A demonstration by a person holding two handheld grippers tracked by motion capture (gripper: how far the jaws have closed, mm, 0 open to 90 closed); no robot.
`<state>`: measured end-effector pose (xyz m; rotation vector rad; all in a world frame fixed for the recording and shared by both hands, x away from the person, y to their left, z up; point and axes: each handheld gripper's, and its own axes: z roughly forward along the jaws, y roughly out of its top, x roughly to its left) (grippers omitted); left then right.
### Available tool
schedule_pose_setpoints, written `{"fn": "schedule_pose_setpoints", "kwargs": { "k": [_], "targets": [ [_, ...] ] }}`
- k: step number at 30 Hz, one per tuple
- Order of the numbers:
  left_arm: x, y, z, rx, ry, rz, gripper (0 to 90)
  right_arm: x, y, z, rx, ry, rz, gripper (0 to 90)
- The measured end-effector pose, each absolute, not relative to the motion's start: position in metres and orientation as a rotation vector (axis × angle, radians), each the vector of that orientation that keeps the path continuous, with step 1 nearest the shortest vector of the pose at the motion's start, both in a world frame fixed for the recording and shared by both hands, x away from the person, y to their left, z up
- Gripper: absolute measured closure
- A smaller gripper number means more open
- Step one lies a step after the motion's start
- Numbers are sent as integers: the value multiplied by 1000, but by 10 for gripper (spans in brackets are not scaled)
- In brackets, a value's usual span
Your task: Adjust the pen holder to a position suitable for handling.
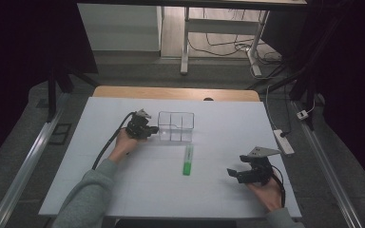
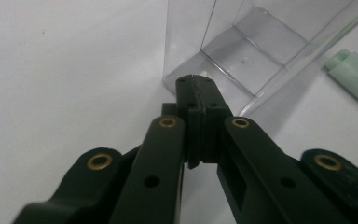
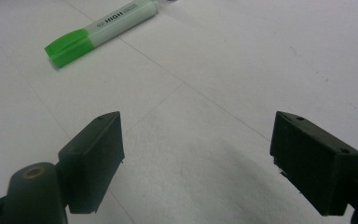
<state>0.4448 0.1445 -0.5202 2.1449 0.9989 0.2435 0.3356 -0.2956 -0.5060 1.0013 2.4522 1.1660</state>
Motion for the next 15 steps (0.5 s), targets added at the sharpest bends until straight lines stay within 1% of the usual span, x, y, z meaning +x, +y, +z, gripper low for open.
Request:
{"fn": "schedule_pose_setpoints", "kwargs": {
  "k": [7, 15],
  "targets": [
    [444, 145, -519, 2134, 984, 237, 890, 336, -296, -506, 1006, 2450, 1161, 166],
    [431, 156, -506, 2113, 969, 286, 890, 333, -297, -505, 1007, 2437, 1179, 166]
  ]
}}
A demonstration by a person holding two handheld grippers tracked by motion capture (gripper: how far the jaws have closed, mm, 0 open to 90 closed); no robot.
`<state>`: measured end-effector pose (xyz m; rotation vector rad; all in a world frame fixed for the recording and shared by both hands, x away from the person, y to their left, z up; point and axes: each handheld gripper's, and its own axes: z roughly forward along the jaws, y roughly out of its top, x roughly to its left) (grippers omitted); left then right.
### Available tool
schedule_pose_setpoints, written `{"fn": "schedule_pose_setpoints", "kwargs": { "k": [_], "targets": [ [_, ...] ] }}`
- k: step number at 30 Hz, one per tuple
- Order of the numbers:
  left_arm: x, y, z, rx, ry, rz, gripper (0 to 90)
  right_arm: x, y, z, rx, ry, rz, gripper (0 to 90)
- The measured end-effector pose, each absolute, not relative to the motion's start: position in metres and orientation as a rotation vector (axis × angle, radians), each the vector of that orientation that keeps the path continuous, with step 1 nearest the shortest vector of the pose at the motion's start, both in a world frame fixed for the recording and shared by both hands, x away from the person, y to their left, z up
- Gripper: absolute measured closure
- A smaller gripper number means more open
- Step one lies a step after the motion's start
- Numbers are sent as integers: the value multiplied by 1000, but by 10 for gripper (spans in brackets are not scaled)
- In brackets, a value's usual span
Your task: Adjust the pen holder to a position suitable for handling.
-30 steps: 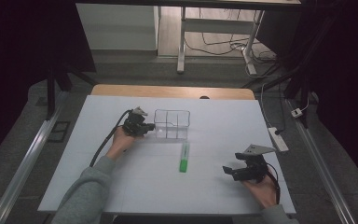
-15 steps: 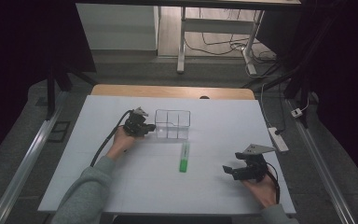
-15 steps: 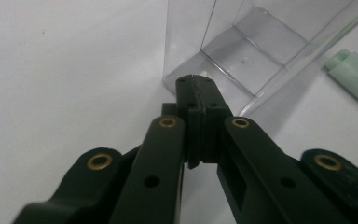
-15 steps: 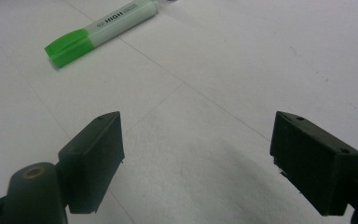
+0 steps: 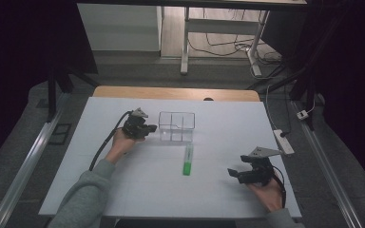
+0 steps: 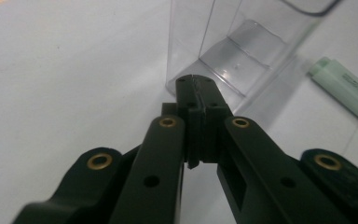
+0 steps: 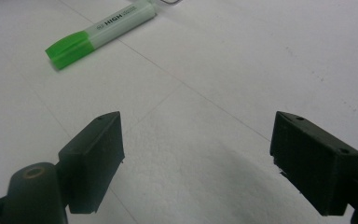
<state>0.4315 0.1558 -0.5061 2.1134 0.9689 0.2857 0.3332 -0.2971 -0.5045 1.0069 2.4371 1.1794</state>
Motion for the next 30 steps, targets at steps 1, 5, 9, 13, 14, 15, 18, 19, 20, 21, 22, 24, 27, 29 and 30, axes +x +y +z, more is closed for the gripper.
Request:
{"fn": "schedule_pose_setpoints", "kwargs": {
  "k": [1, 5, 9, 13, 14, 15, 18, 19, 20, 21, 22, 24, 27, 29, 30],
  "targets": [
    [428, 157, -505, 2108, 970, 289, 890, 333, -297, -504, 1005, 2437, 1179, 166],
    [415, 168, -500, 2089, 979, 297, 890, 333, -298, -504, 1007, 2432, 1181, 166],
    [402, 178, -496, 2071, 995, 303, 889, 333, -299, -504, 1006, 2437, 1181, 167],
    [384, 186, -493, 2066, 981, 312, 766, 332, -300, -504, 1007, 2434, 1189, 167],
    [379, 188, -492, 2065, 978, 318, 717, 332, -300, -503, 1007, 2432, 1191, 167],
    [374, 190, -490, 2060, 981, 319, 677, 332, -301, -503, 1009, 2432, 1185, 167],
    [361, 194, -488, 2055, 978, 327, 566, 332, -301, -503, 1012, 2429, 1182, 167],
    [357, 195, -487, 2055, 976, 328, 534, 332, -301, -503, 1012, 2431, 1181, 167],
    [352, 196, -487, 2056, 974, 326, 505, 332, -301, -503, 1011, 2432, 1183, 167],
    [348, 197, -487, 2058, 973, 330, 482, 333, -301, -503, 1008, 2432, 1188, 167],
    [344, 199, -487, 2060, 975, 331, 462, 333, -301, -503, 1008, 2433, 1188, 167],
    [335, 202, -487, 2067, 975, 334, 427, 333, -301, -503, 1007, 2432, 1189, 167],
    [322, 208, -491, 2070, 992, 348, 382, 333, -301, -503, 1007, 2434, 1185, 169],
    [314, 213, -494, 2070, 1011, 353, 361, 333, -301, -503, 1004, 2437, 1187, 170],
    [310, 215, -496, 2065, 1021, 352, 352, 333, -301, -503, 1003, 2438, 1187, 170]
  ]
}}
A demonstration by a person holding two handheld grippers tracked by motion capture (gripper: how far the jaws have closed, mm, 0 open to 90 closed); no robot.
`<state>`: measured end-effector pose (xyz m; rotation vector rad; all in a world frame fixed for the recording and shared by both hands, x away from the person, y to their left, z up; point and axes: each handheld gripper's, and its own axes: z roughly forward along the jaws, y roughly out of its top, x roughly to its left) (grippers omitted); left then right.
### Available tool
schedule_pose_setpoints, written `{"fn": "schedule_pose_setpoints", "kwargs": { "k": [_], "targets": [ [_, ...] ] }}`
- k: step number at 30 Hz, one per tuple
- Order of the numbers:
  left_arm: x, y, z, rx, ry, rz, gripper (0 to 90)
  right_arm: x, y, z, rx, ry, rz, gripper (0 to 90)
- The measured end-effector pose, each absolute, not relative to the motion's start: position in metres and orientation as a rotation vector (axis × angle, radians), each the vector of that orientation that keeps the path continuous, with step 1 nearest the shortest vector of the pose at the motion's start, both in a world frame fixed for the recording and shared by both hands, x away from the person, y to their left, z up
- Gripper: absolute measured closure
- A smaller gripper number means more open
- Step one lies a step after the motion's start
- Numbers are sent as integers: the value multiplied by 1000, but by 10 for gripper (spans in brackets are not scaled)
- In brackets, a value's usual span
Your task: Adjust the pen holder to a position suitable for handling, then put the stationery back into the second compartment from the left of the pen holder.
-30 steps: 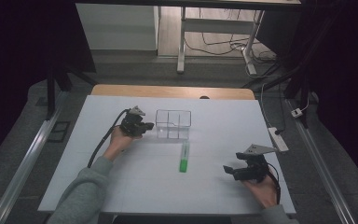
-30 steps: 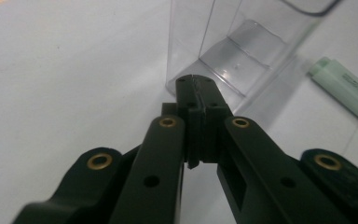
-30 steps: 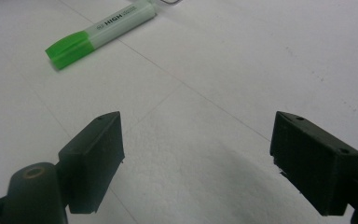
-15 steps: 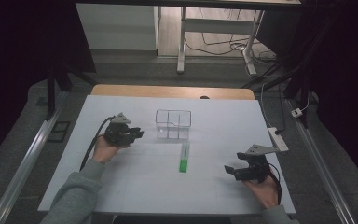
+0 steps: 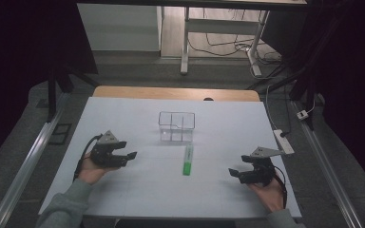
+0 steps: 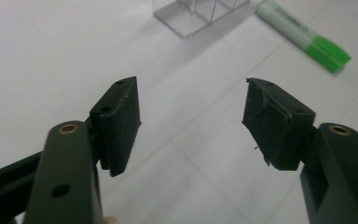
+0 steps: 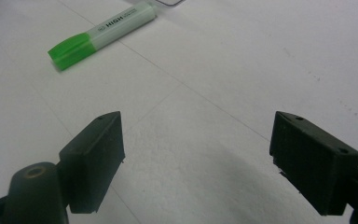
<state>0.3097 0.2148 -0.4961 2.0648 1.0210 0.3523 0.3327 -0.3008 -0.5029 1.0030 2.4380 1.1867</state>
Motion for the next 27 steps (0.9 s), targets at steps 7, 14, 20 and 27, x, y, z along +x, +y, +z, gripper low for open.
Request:
{"fn": "schedule_pose_setpoints", "kwargs": {
  "k": [7, 14, 20, 27],
  "targets": [
    [290, 221, -504, 2077, 1025, 352, 326, 333, -301, -503, 1000, 2439, 1183, 172],
    [288, 222, -508, 2092, 1033, 359, 317, 333, -299, -501, 996, 2435, 1184, 174],
    [287, 222, -508, 2091, 1037, 370, 312, 332, -298, -500, 990, 2446, 1191, 173],
    [284, 228, -511, 2091, 1052, 377, 309, 331, -291, -500, 970, 2453, 1180, 171]
  ]
}}
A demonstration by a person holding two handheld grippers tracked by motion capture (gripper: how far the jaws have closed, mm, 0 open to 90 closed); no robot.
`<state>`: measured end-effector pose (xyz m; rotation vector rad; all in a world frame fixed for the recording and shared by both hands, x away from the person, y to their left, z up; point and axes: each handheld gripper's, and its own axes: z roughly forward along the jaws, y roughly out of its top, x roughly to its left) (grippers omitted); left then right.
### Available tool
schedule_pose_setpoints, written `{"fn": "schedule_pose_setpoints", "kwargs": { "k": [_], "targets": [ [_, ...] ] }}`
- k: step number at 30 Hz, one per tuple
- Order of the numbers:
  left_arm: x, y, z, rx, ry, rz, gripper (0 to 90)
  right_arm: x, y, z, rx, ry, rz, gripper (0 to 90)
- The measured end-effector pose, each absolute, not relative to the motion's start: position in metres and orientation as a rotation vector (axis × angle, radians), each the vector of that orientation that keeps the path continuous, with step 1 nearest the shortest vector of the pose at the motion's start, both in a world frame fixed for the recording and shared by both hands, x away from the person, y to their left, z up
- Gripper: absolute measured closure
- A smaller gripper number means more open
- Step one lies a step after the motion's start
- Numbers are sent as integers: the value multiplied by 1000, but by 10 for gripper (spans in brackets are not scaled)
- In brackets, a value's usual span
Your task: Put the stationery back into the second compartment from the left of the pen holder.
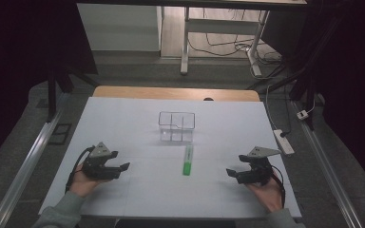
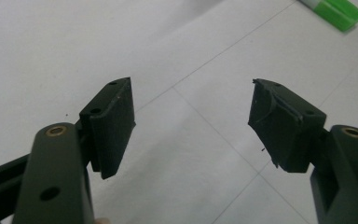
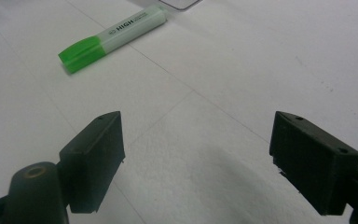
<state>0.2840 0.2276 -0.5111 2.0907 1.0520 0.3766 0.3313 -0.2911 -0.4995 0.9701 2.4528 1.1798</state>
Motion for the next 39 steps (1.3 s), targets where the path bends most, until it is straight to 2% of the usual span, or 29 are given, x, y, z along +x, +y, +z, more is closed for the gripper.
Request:
{"fn": "schedule_pose_setpoints", "kwargs": {
  "k": [20, 39],
  "targets": [
    [281, 228, -516, 2111, 1057, 378, 303, 338, -262, -492, 906, 2528, 1185, 204],
    [284, 227, -519, 2124, 1045, 369, 301, 342, -193, -483, 1031, 2581, 1067, 221]
  ]
}}
